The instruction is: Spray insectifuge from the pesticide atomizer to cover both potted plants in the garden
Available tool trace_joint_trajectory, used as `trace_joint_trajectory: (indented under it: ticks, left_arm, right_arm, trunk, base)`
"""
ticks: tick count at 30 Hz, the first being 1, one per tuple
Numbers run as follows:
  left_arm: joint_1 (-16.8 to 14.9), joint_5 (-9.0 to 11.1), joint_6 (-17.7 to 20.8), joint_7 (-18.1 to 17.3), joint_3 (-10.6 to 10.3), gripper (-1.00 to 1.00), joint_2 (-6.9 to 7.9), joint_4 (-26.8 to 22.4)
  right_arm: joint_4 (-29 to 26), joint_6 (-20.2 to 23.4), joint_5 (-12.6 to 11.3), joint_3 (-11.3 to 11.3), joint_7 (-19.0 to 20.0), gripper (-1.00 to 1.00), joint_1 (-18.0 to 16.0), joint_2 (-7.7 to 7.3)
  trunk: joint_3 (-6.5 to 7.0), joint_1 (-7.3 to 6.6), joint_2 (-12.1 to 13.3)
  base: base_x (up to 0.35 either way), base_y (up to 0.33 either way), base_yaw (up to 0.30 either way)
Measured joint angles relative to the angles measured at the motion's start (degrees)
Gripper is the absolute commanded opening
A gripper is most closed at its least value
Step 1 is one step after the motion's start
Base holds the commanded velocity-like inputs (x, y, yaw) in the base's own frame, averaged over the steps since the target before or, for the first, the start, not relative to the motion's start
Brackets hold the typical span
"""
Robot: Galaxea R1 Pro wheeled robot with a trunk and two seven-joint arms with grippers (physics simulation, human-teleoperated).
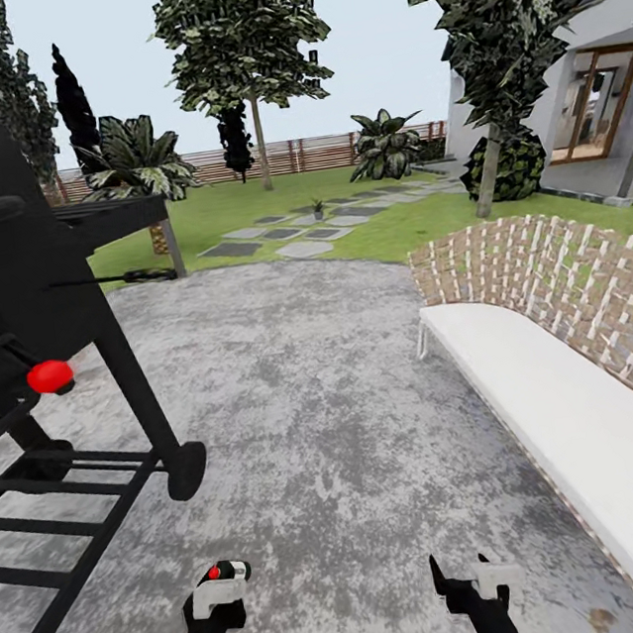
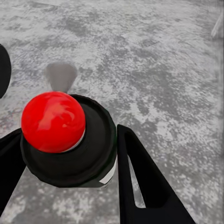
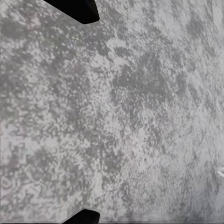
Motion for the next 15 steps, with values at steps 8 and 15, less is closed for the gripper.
trace_joint_trajectory:
  ticks: [8,15]
  left_arm:
    - [0.00,0.00,0.00,0.00,-0.01,-1.00,0.00,-0.01]
    - [0.00,-0.08,0.04,0.00,0.02,-1.00,0.00,0.07]
  right_arm:
    - [0.03,0.00,-0.12,-0.03,0.00,1.00,-0.01,-0.14]
    - [0.07,0.00,-0.06,-0.03,0.00,1.00,-0.01,-0.14]
  trunk:
    - [0.00,0.00,0.00]
    - [0.00,0.00,0.00]
  base:
    - [0.333,0.000,-0.009]
    - [0.333,0.000,0.000]
